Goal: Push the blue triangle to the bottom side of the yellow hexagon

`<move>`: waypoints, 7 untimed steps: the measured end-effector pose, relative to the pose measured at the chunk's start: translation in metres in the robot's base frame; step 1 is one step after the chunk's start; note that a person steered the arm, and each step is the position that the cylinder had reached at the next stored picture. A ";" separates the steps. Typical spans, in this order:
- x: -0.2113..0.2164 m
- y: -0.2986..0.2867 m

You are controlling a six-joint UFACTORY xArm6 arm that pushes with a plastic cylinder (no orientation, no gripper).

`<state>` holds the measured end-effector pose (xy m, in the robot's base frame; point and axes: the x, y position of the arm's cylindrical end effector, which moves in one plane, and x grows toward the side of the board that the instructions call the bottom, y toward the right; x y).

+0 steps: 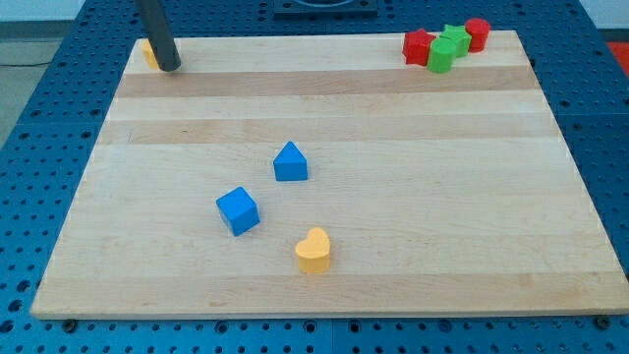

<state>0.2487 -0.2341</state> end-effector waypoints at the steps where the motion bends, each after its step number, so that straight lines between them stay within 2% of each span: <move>1: 0.004 0.008; 2: 0.025 0.095; 3: 0.063 0.207; 4: 0.140 0.305; 5: 0.214 0.319; 6: 0.225 0.258; 7: 0.218 0.200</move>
<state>0.4666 -0.0344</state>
